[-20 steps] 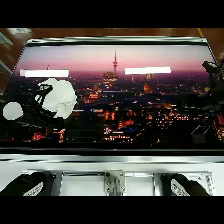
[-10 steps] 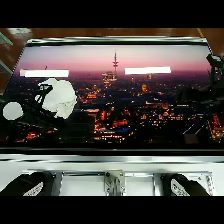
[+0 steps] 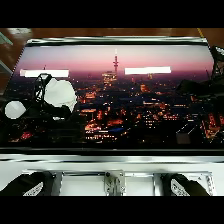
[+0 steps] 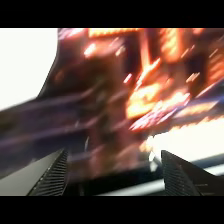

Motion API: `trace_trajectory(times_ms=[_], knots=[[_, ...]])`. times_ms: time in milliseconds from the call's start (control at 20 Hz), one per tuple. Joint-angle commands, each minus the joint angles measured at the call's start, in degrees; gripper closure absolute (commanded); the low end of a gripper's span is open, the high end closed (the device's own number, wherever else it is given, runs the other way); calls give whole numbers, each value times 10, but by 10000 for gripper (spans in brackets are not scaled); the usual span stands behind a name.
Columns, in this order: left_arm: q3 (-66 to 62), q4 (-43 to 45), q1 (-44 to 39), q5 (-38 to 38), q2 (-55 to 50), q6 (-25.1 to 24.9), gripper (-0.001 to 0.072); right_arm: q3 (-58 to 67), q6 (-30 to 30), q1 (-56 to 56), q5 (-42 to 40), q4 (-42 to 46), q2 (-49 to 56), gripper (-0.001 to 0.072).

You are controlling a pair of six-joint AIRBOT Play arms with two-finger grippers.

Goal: Fold the shirts.

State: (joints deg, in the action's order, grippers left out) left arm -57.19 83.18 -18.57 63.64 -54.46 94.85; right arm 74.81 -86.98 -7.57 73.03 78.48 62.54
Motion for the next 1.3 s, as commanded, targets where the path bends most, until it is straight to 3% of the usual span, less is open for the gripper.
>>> trace_trajectory(times_ms=[0,100,250,450,550,850,900,1000,1050,1250], knots=[[0,3,8,-78,-12,17,-13,0,0,0,-8,-3,0,20],[-15,48,51,-79,-57,64,-13,0,0,0,-8,-4,0,19],[-76,47,157,-80,-170,63,-13,0,0,0,-4,-6,0,20],[-173,-99,276,-43,-342,57,-13,0,0,1,-6,-2,0,20],[-197,-153,291,-37,-399,47,-13,0,0,0,-7,-2,0,20],[-209,-146,281,-43,-471,51,13,0,-1,0,-11,-2,0,20],[-209,-147,278,-47,-473,51,179,0,-1,1,-11,-2,0,20],[-209,-153,273,-56,-472,41,576,0,-1,0,-10,-2,0,19],[-211,-168,270,-56,-467,16,674,0,-1,0,-10,-2,0,20],[-259,-174,225,-36,-391,-54,676,1,0,0,-8,-36,0,19]])
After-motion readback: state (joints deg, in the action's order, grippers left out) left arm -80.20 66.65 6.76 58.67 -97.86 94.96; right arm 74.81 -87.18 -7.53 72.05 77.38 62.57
